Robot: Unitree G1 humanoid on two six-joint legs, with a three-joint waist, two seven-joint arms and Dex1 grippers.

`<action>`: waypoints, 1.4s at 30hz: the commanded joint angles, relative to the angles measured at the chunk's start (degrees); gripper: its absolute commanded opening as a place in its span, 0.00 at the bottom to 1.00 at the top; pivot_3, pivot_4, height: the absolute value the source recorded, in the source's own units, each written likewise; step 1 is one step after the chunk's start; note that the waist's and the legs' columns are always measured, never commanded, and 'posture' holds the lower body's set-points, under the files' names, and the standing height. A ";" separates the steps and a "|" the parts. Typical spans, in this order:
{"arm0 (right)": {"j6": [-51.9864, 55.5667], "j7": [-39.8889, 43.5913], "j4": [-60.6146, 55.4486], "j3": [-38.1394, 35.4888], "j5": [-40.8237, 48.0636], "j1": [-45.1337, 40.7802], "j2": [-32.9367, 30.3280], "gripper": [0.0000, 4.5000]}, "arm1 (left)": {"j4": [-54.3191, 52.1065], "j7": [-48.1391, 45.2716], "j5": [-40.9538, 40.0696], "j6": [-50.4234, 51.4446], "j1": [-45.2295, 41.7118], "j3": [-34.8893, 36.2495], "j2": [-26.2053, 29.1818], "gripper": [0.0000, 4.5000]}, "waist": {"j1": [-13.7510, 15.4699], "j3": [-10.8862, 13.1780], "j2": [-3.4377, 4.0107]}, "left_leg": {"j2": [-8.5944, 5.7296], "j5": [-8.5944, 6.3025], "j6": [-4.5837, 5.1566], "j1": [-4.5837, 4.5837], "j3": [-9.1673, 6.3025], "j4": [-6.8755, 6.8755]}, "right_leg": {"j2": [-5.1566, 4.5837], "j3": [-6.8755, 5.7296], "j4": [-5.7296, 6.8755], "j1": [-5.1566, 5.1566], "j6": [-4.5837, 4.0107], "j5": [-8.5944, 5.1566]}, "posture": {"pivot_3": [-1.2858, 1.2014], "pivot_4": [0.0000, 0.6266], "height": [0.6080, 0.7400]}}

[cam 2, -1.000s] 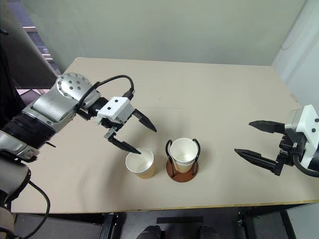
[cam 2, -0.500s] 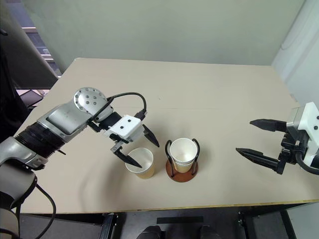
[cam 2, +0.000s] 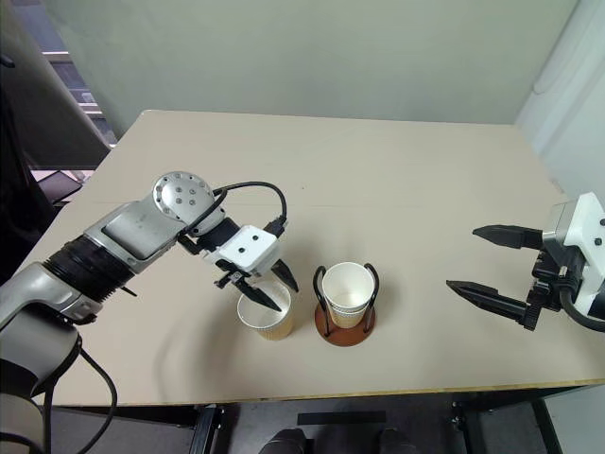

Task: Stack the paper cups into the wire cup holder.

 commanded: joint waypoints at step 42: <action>-1.26 -1.25 -2.15 -3.43 -2.65 2.86 1.96 1.00 | 6.80 -1.74 -17.61 4.19 -16.84 5.23 -11.84 0.00 | 0.20 0.04 -0.01 | -0.76 -0.05 0.56 -0.14 0.09 0.40 | -0.70 0.04 -0.13 0.18 0.42 0.08 | 0.52 0.24 1.00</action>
